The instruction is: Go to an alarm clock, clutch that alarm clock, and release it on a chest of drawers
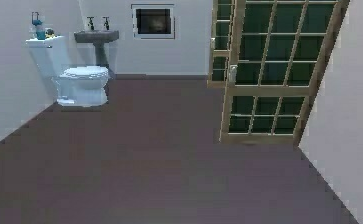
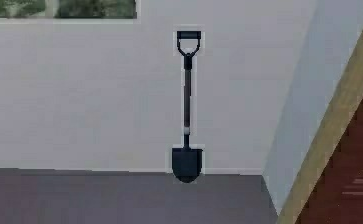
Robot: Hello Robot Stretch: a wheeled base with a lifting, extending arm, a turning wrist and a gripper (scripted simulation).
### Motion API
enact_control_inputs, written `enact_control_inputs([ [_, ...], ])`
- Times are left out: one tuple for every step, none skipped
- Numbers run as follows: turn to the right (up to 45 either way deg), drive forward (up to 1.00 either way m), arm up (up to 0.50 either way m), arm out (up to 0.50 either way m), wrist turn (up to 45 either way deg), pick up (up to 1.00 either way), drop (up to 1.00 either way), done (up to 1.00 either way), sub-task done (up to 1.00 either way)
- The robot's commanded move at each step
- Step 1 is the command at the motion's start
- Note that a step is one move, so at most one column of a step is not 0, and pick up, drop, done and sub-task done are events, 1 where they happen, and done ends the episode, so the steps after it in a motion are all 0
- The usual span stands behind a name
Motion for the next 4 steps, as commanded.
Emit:
enact_control_inputs([
  [0.0,1.0,0.0,0.0,0.0,0.0,0.0,0.0,0.0],
  [0.0,0.8,0.0,0.0,0.0,0.0,0.0,0.0,0.0],
  [18.0,0.0,0.0,0.0,0.0,0.0,0.0,0.0,0.0],
  [0.0,1.0,0.0,0.0,0.0,0.0,0.0,0.0,0.0],
])
